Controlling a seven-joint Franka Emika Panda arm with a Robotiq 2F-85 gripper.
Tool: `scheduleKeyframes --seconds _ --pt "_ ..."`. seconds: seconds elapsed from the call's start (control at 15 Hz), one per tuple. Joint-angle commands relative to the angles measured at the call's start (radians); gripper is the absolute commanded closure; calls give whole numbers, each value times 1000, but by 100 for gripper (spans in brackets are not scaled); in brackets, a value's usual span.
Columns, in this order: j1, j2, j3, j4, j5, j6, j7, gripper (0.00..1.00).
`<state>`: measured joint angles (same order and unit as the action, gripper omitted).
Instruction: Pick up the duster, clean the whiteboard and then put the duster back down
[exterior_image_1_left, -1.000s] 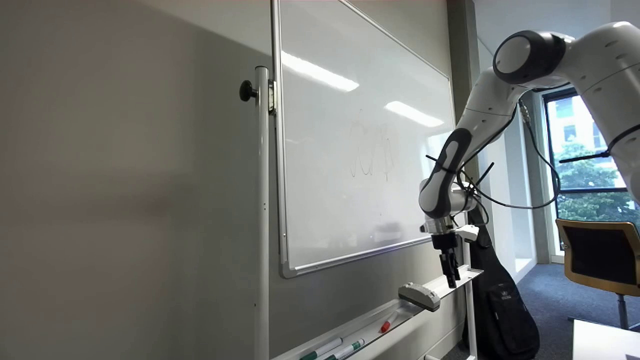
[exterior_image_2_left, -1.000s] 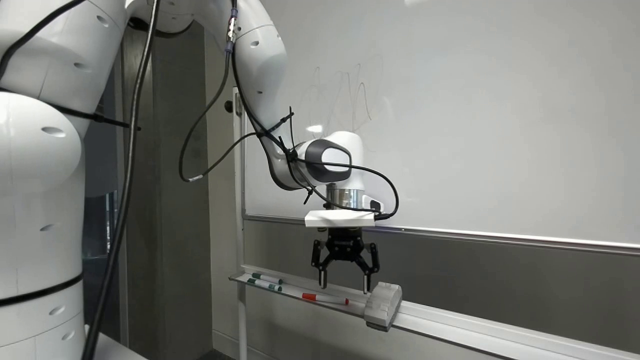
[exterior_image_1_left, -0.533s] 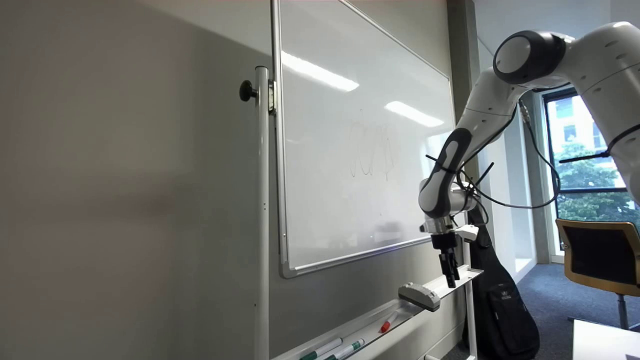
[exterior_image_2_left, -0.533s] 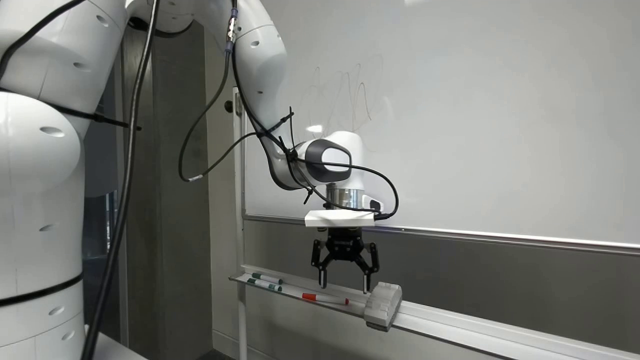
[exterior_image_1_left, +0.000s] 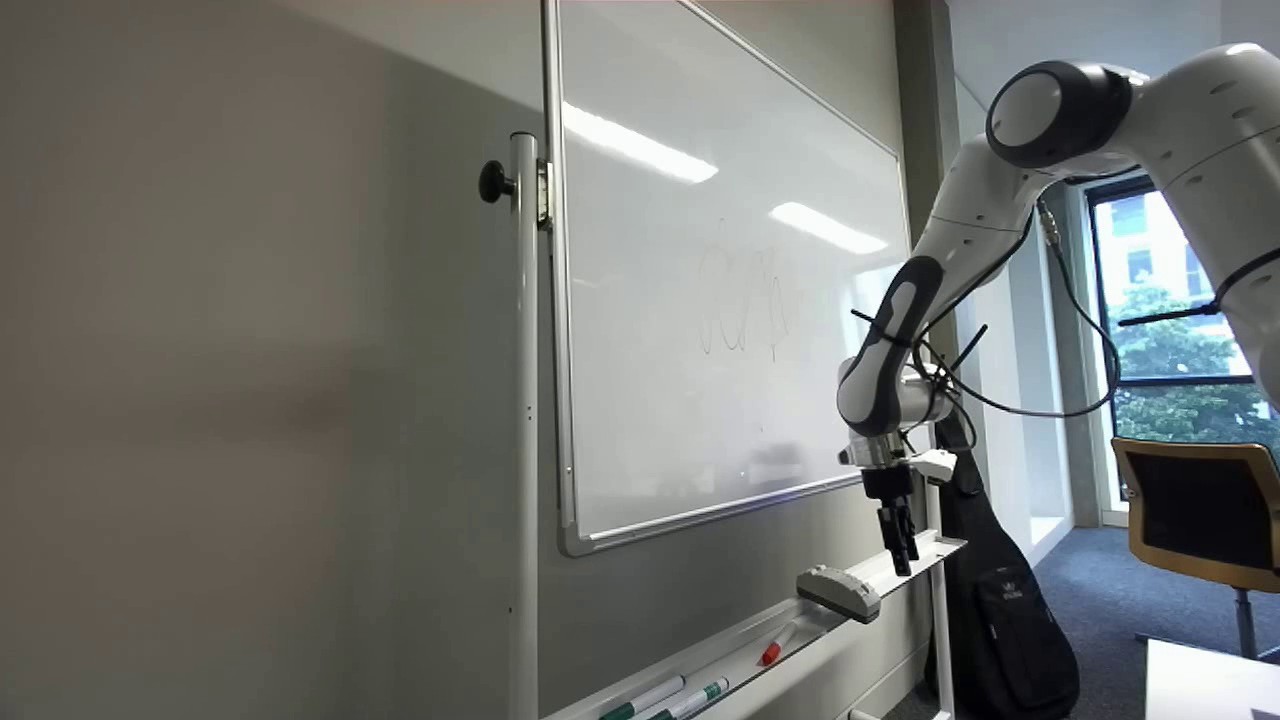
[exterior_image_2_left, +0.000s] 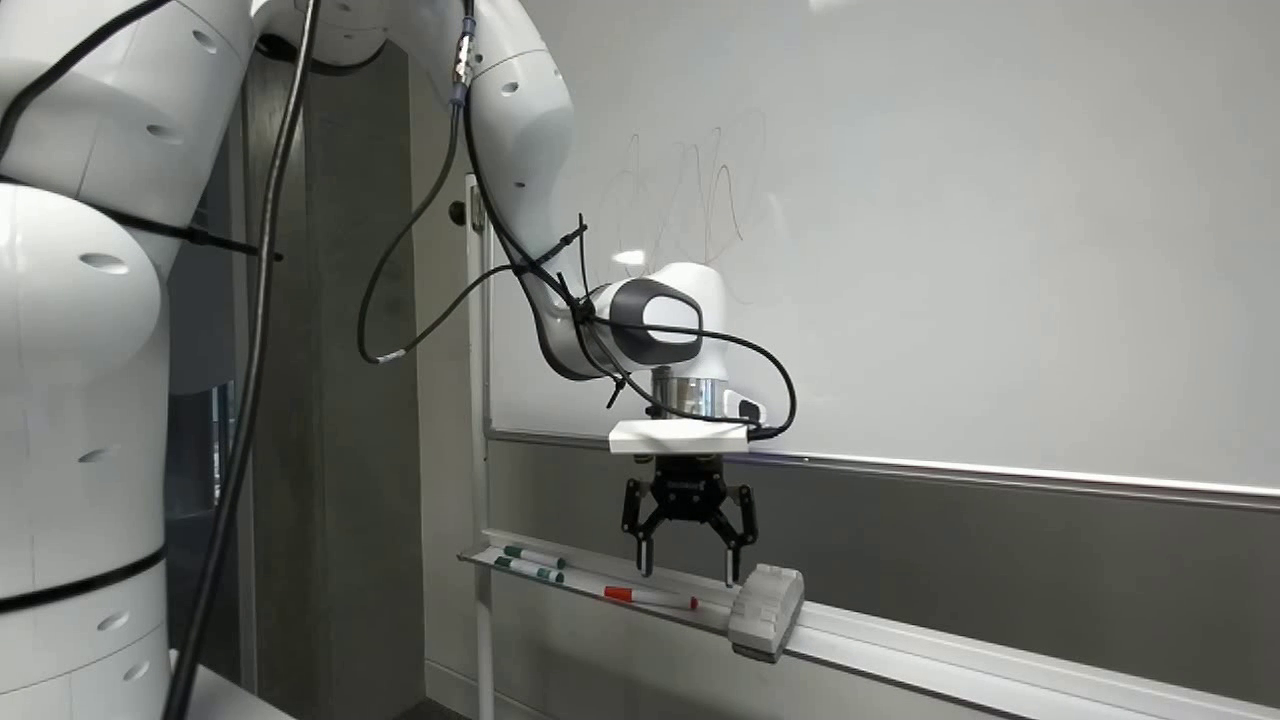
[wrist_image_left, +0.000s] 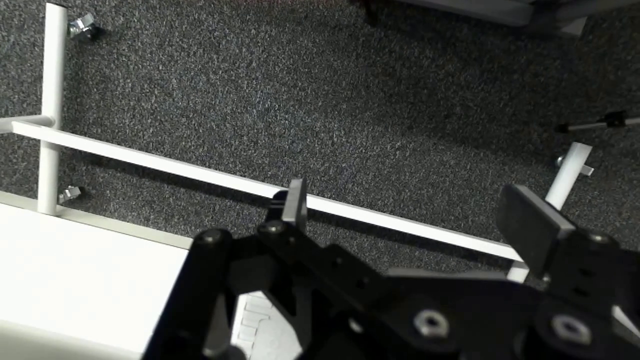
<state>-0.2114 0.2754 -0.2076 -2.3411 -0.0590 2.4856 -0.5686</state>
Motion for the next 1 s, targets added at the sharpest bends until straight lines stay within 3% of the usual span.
scheduleKeyframes --seconds 0.0,0.27,0.67,0.93 --pt "-26 -2 26 1 -13 -3 10 0" --pt "-26 -2 26 1 -13 -3 10 0" --pt "-56 105 69 33 40 319 5 0" --pt "-156 196 152 87 133 395 34 0"
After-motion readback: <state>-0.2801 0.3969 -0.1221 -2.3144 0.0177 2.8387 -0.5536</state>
